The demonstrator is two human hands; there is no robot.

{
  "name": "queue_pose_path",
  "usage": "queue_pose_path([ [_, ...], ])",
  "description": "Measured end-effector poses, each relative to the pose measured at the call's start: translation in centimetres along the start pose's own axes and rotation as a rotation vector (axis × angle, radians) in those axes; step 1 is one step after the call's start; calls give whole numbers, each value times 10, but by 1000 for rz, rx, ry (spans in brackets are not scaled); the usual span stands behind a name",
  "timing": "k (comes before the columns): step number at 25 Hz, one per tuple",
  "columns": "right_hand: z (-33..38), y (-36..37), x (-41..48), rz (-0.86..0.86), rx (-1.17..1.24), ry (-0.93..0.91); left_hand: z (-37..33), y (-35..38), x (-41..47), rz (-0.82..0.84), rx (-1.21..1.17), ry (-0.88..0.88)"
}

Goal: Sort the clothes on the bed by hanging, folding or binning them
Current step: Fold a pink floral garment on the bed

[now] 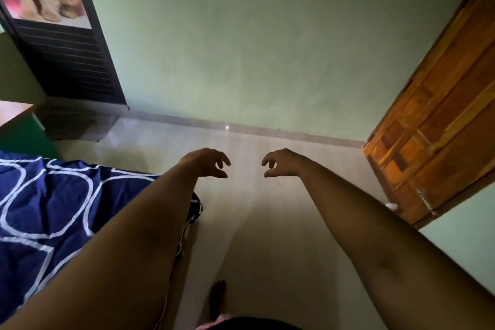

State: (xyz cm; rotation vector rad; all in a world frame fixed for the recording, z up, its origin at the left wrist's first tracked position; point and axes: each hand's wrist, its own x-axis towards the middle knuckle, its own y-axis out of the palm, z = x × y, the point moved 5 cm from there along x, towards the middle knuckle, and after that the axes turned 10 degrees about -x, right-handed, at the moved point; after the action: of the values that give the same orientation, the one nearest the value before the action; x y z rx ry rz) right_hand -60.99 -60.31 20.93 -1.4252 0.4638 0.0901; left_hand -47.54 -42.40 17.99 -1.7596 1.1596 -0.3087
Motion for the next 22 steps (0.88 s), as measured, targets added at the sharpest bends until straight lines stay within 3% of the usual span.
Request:
queue_pose_path([
  [7,-38,-83,178,35,-42,4,55,-110,156,-26,-22,2],
  [22,-73,-205,509,24,-345,-229,191,-239,400,-111,-116,-160],
])
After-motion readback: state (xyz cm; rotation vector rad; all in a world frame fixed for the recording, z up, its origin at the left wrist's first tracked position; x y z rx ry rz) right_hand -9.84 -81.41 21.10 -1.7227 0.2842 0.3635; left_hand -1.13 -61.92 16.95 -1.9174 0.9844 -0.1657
